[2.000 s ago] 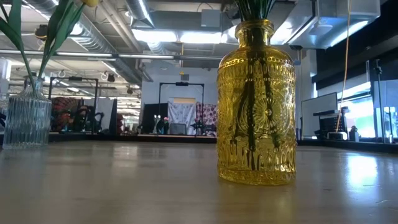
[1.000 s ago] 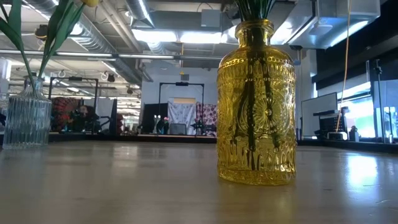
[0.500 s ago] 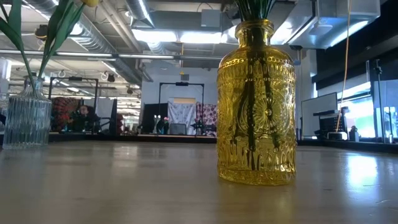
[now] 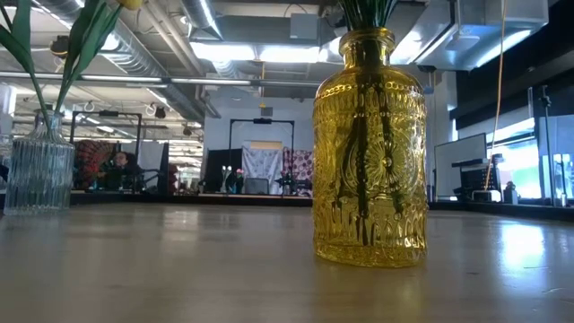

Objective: Sort flowers into vase by color
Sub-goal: Put the blue flowers into the red vase

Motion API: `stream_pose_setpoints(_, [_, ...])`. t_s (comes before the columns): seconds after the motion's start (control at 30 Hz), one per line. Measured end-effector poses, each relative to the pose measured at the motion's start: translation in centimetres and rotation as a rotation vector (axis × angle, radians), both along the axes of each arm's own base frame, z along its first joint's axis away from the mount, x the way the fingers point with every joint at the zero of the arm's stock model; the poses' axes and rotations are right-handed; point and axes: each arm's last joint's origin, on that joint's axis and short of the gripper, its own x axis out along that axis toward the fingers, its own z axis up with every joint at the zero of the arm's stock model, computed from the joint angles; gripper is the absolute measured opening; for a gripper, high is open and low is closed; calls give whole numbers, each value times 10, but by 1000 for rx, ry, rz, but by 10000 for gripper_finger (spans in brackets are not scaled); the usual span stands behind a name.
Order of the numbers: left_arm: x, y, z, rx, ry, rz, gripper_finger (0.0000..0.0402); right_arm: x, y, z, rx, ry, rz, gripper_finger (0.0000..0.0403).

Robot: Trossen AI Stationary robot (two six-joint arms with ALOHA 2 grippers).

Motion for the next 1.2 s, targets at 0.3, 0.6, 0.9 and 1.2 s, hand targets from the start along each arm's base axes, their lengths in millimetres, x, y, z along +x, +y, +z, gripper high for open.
stream_pose_setpoints(0.3, [1,3,1,35,-39,9,129,-2,0,-3,-6,39,0,264])
stream_pose_setpoints(0.6, [0,9,4,62,-71,64,128,-3,0,-4,-7,49,1,264])
stream_pose_setpoints(0.9, [4,13,6,94,-157,120,42,-3,0,-4,-8,49,0,264])
stream_pose_setpoints(1.2, [13,18,6,121,-161,124,46,-3,0,-4,-8,49,0,264])
